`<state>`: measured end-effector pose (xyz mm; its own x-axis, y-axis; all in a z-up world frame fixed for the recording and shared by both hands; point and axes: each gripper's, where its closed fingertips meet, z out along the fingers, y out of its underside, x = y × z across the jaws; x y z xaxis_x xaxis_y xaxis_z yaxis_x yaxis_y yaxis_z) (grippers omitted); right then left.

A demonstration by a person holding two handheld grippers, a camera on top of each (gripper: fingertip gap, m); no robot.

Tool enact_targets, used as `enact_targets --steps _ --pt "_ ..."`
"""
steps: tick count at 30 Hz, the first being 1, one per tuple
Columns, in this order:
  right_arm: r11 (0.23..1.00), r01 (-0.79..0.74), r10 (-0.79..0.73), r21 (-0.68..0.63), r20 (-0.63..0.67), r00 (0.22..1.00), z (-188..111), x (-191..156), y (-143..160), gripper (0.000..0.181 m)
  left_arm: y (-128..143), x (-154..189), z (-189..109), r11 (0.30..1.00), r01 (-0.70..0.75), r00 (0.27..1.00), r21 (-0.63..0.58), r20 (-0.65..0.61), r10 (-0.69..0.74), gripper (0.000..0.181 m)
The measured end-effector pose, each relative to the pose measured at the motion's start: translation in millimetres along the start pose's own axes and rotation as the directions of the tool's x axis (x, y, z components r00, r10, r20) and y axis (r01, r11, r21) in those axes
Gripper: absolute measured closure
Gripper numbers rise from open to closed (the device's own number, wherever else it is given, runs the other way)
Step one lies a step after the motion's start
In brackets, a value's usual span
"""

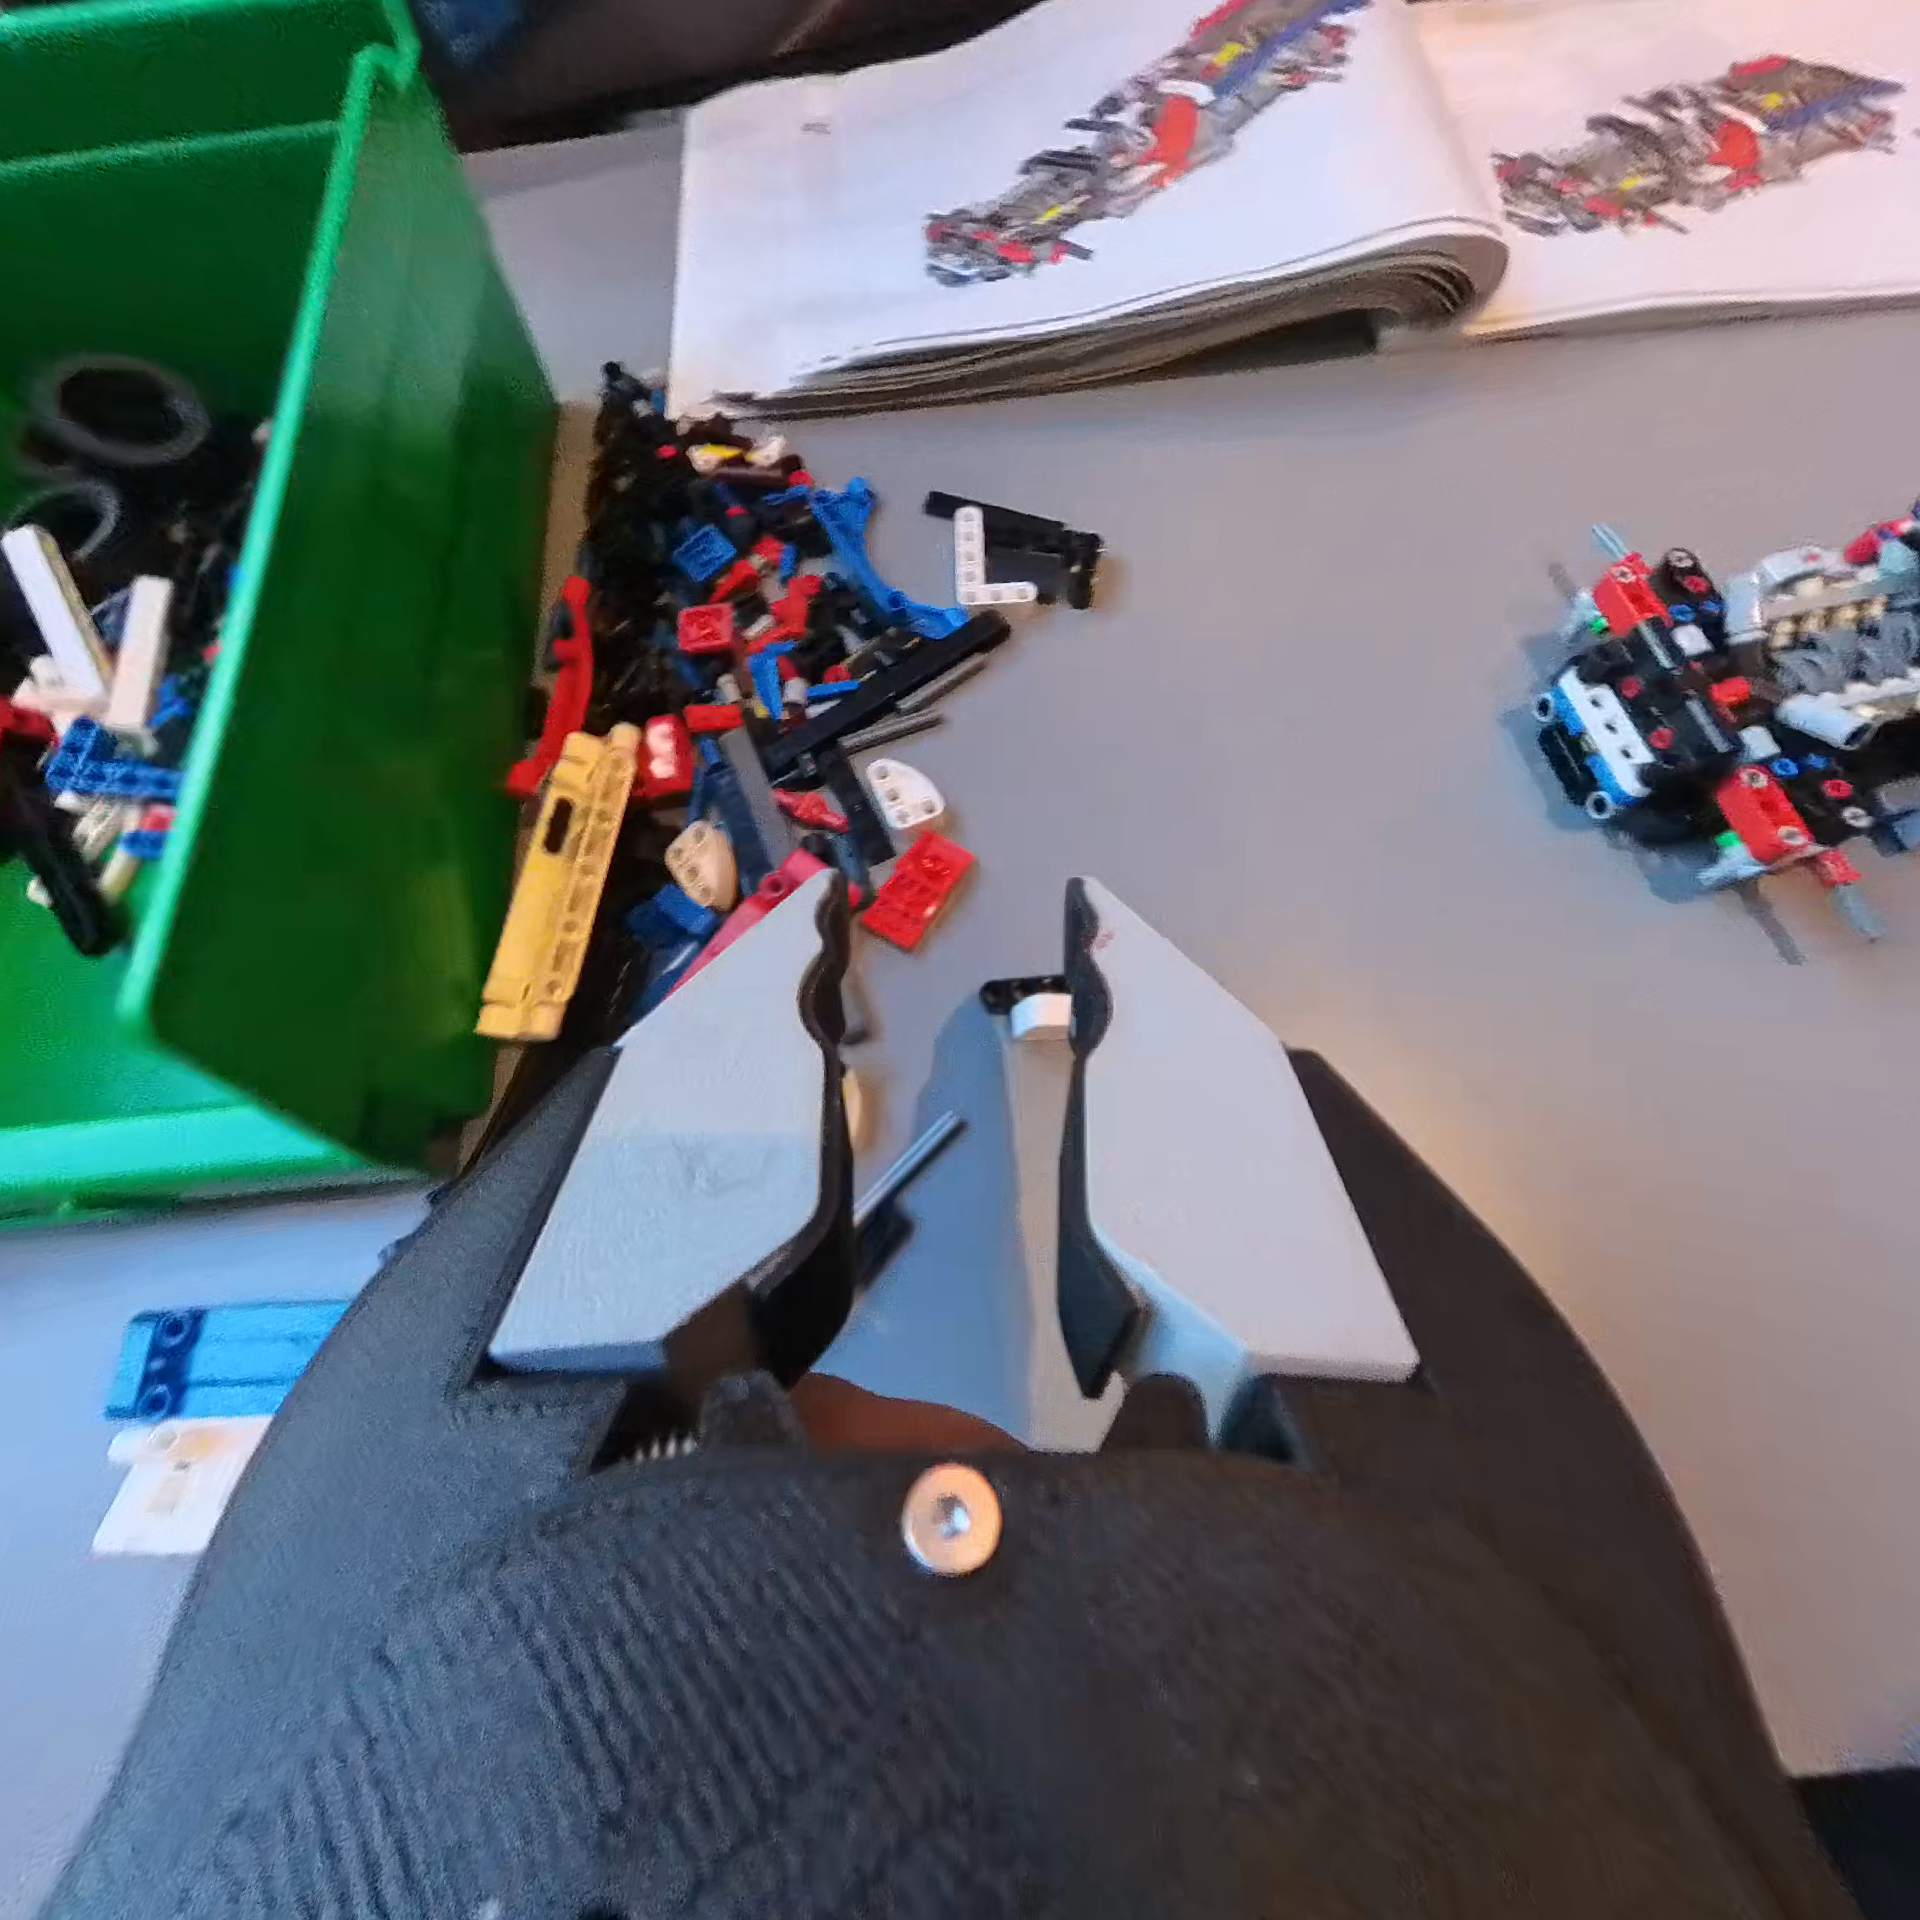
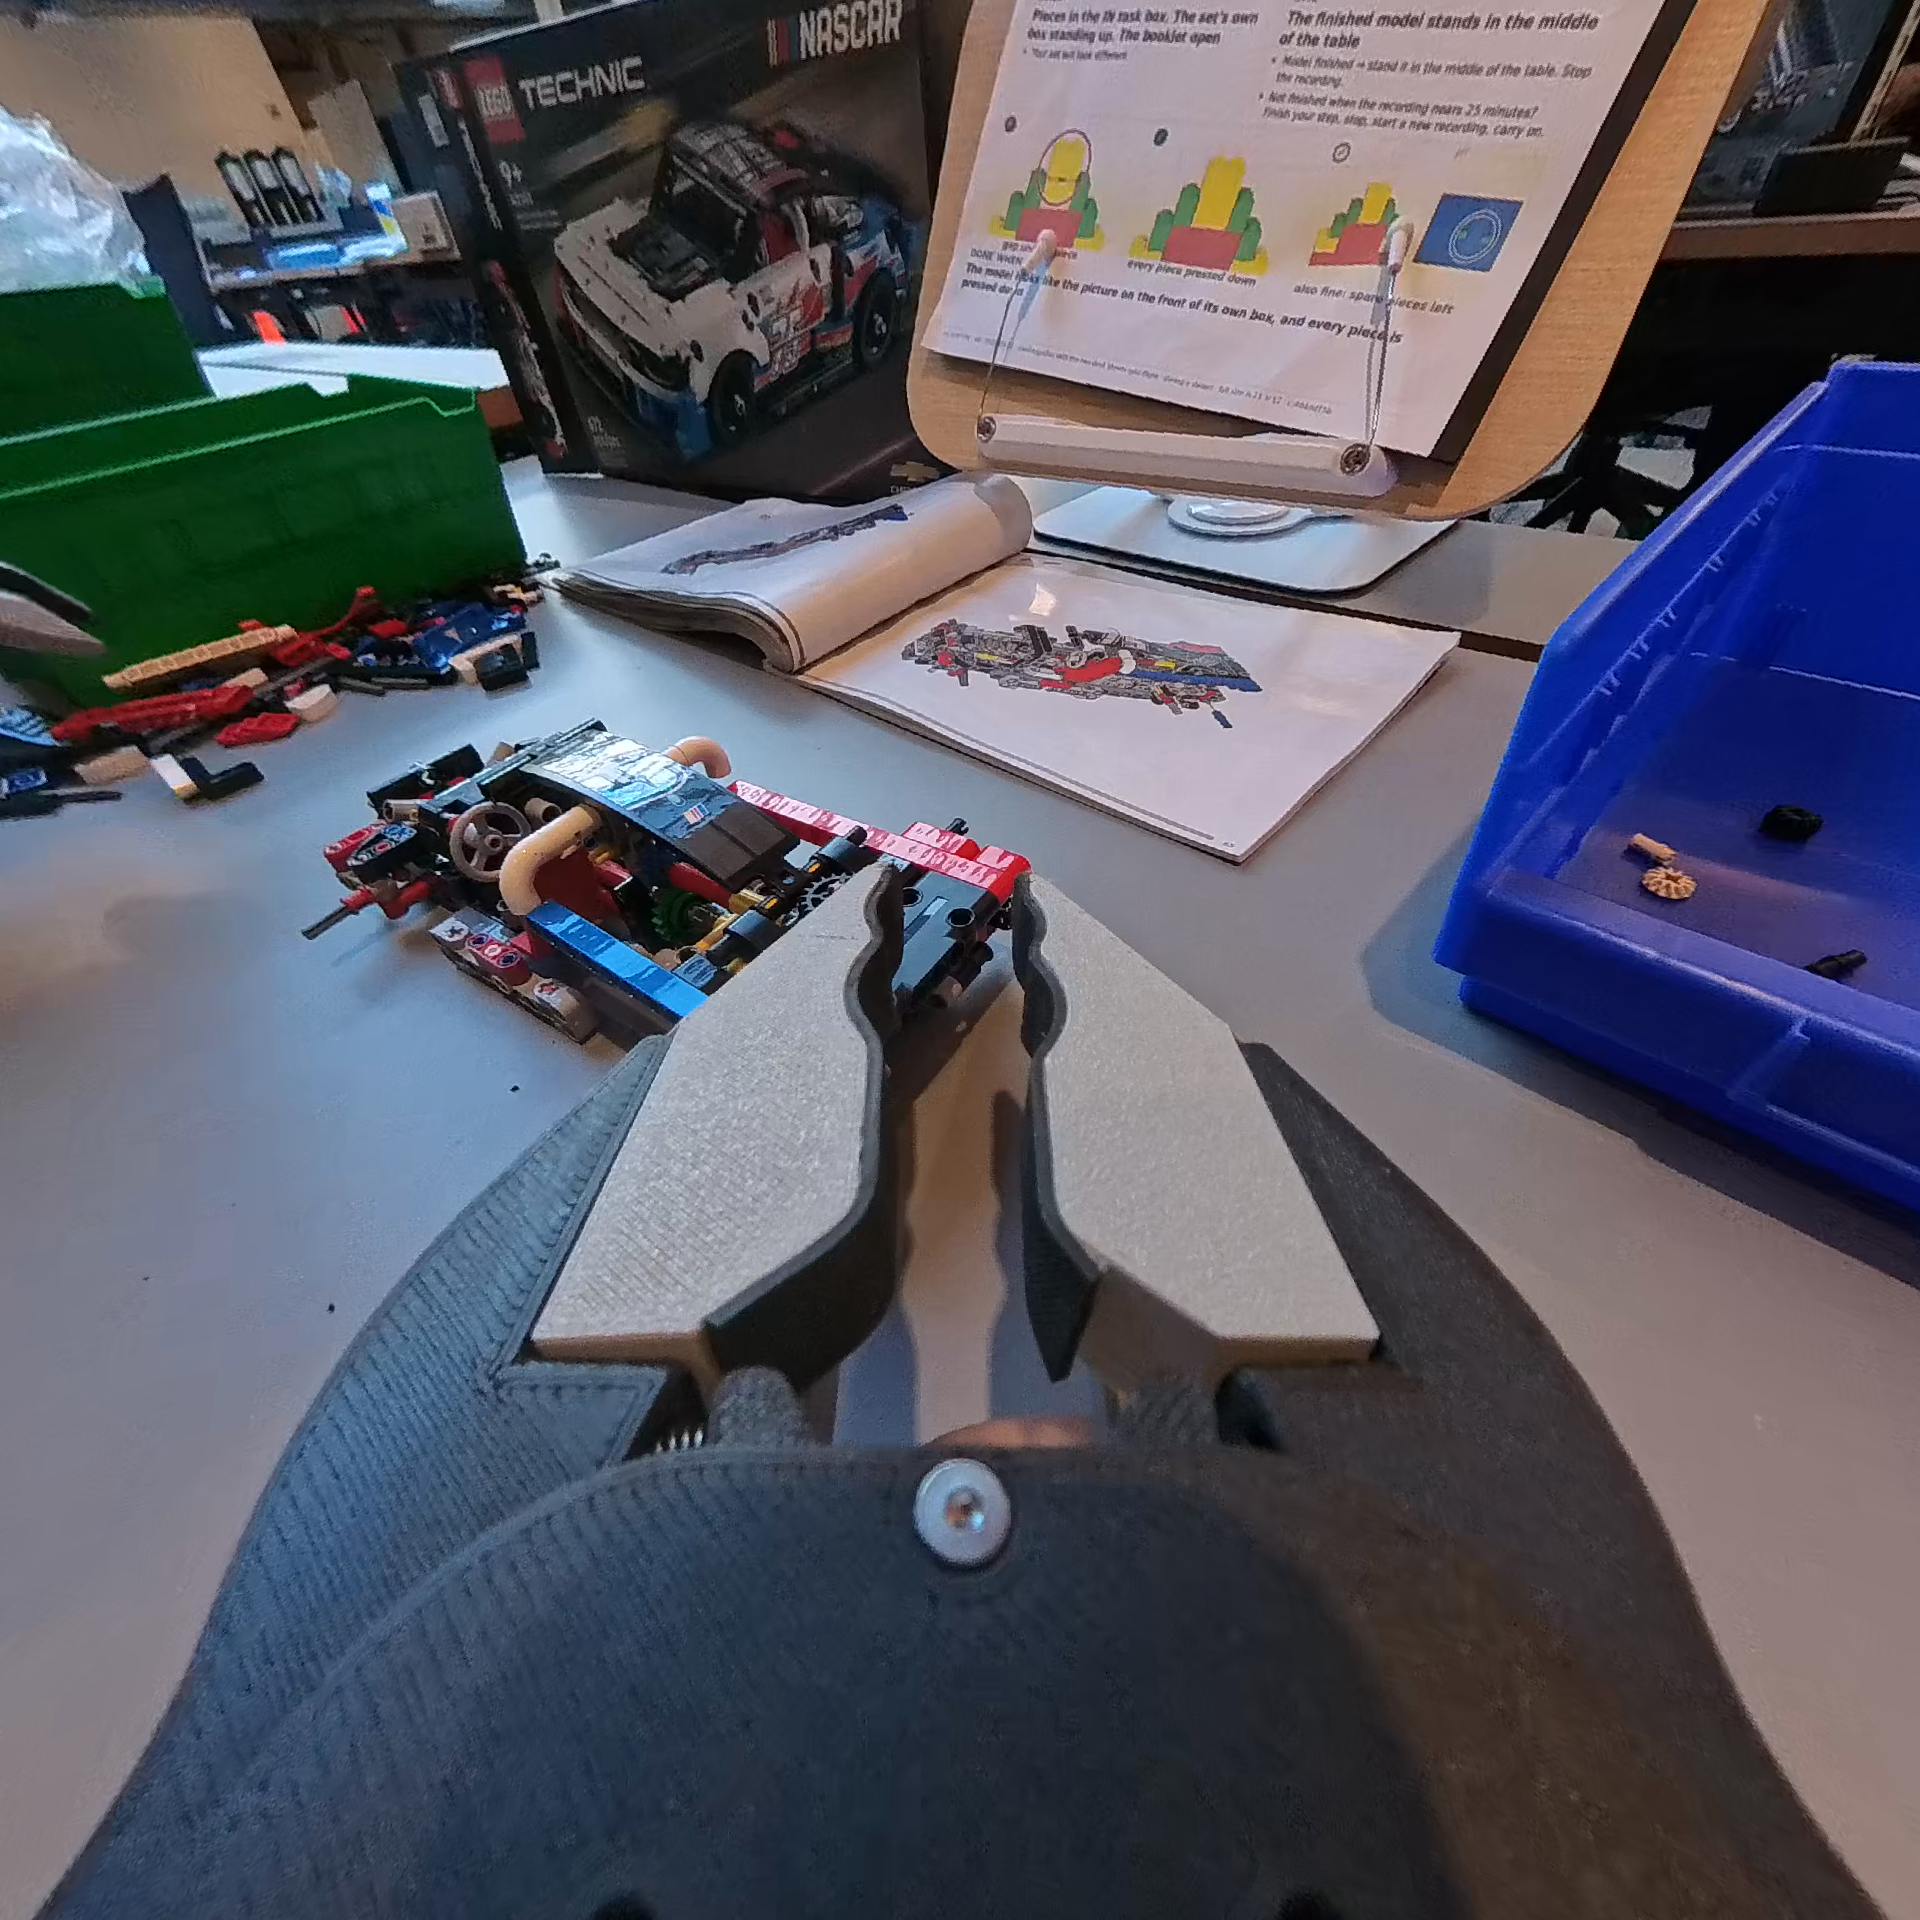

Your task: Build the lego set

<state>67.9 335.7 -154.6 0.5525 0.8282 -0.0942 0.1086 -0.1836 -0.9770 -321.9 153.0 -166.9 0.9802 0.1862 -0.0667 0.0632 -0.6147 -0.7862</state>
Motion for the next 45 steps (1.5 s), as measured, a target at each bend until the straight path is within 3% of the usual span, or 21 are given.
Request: enact_targets --steps 6,15,20,24,26,27,32,37,41,45 --pt "1.000 0.003 -0.003 -0.011 0.006 1.000 1.2 -1.4 1.2 0.164 1.1 -28.6 -5.6 0.999 -0.016 0.998 -0.030 0.059 0.018 0.143" --pt "1.000 -0.009 0.009 -0.008 0.004 1.000 1.0 -0.1 1.0 0.165 -22.7 -30.8 22.1 0.995 -0.067 0.997 -0.077 0.042 0.070 0.148" --pt "1.000 -0.006 0.006 -0.018 0.013 1.000 2.1 -1.5 2.1 0.165 -65.8 -14.6 41.8 0.997 -0.050 0.992 -0.066 -0.121 0.042 0.153" --pt "1.000 -0.008 0.008 -0.015 0.015 1.000 1.8 -1.6 1.8 0.165 -107.5 -32.8 61.3 0.988 -0.132 0.991 -0.076 -0.044 0.129 0.159" --pt "1.000 -0.011 0.011 -0.013 0.016 1.000 1.6 -1.4 1.6 0.165 -115.7 -35.0 76.7 0.986 -0.126 0.991 -0.109 -0.052 0.121 0.167" --pt "1.000 -0.012 0.012 -0.013 0.017 1.000 1.6 -1.4 1.6 0.165 -115.5 -35.9 87.1 0.985 -0.104 0.994 -0.135 -0.056 0.097 0.181" --pt "1.000 -0.008 0.009 -0.012 0.019 1.000 1.4 -2.0 1.6 0.165 -85.6 -44.8 128.9 0.945 -0.065 0.998 -0.321 -0.011 0.065 0.181" --pt "1.000 -0.015 0.015 -0.008 0.023 1.000 1.1 -1.9 1.1 0.165 -86.6 -72.3 127.5 0.902 -0.167 0.975 -0.398 0.069 0.211 0.178" --pt "1.000 -0.016 0.017 -0.023 0.040 0.999 3.8 -5.2 2.7 0.166 -88.2 -78.0 130.0 0.825 -0.247 0.951 -0.508 0.038 0.307 0.174" --pt "1.000 -0.007 0.008 -0.018 0.035 0.999 3.4 -5.7 2.2 0.166 -95.1 -65.4 128.6 0.846 -0.252 0.954 -0.471 0.026 0.298 0.172"
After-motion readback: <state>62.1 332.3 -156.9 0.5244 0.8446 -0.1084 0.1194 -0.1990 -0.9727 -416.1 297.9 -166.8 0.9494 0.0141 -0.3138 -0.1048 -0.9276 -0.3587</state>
